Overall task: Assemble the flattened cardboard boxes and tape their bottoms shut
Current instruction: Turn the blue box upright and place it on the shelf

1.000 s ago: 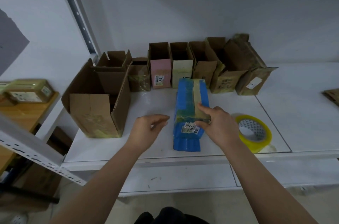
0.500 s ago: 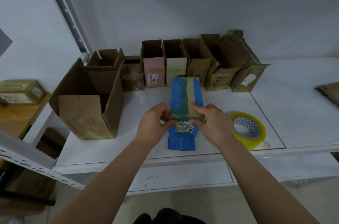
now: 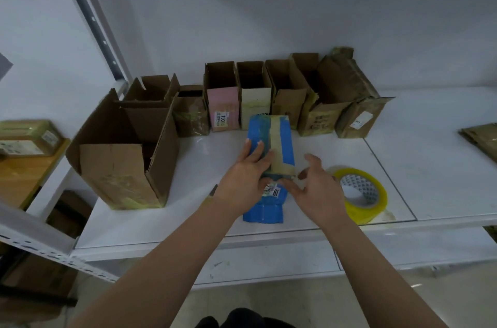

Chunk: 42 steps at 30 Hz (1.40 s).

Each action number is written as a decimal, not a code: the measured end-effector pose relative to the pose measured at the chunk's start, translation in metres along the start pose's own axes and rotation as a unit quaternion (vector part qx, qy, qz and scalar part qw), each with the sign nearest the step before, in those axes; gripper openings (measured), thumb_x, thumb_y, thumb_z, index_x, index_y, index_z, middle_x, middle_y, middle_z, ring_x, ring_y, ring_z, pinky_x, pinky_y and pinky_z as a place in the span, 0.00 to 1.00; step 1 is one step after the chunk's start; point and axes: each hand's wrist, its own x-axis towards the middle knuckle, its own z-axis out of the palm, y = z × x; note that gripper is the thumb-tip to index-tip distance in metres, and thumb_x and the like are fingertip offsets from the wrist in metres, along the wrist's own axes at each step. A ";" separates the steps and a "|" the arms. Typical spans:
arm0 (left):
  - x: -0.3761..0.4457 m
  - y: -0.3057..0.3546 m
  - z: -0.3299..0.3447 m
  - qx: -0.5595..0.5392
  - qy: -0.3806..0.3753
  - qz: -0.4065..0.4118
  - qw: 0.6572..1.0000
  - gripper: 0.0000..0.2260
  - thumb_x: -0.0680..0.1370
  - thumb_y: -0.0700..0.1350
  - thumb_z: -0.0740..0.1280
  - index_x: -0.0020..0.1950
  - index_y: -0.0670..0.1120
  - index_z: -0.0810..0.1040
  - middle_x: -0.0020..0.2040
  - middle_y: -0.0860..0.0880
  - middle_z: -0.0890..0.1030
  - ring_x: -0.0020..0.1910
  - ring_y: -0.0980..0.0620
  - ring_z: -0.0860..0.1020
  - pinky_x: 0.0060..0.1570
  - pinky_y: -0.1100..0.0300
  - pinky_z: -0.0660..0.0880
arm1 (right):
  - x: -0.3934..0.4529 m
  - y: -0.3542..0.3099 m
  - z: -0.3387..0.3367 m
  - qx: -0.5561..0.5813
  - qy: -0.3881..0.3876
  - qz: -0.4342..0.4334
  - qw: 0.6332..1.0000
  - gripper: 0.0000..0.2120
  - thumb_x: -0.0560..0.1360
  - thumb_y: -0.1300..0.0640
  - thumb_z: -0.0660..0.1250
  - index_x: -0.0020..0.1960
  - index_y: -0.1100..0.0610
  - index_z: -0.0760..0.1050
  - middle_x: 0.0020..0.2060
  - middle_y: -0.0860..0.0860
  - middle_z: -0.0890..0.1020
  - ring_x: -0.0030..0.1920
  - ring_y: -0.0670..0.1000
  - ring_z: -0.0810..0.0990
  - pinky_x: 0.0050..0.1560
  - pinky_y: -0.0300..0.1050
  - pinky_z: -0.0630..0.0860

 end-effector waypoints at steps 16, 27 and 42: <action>-0.001 0.000 -0.008 0.021 -0.005 -0.029 0.999 0.27 0.81 0.48 0.62 0.79 0.53 0.56 0.80 0.52 0.53 0.79 0.49 0.47 0.70 0.52 0.65 | -0.010 0.019 0.027 -0.029 0.134 -0.132 0.982 0.37 0.80 0.33 0.42 0.32 0.56 0.76 0.23 0.51 0.79 0.24 0.56 0.77 0.39 0.50 0.76; 0.004 0.002 -0.011 -0.001 -0.023 -0.033 0.999 0.27 0.80 0.48 0.64 0.78 0.54 0.59 0.79 0.53 0.55 0.79 0.50 0.47 0.71 0.54 0.61 | 0.001 0.031 0.000 0.050 0.086 -0.139 0.985 0.11 0.67 0.47 0.78 0.36 0.54 0.80 0.29 0.45 0.82 0.28 0.46 0.78 0.38 0.46 0.77; 0.004 0.001 -0.008 0.022 -0.020 -0.032 0.999 0.26 0.81 0.49 0.63 0.78 0.54 0.58 0.79 0.53 0.55 0.79 0.51 0.47 0.70 0.54 0.62 | 0.009 0.018 0.003 0.003 0.001 -0.057 0.998 0.21 0.73 0.34 0.64 0.32 0.47 0.62 0.32 0.46 0.82 0.38 0.50 0.81 0.55 0.55 0.74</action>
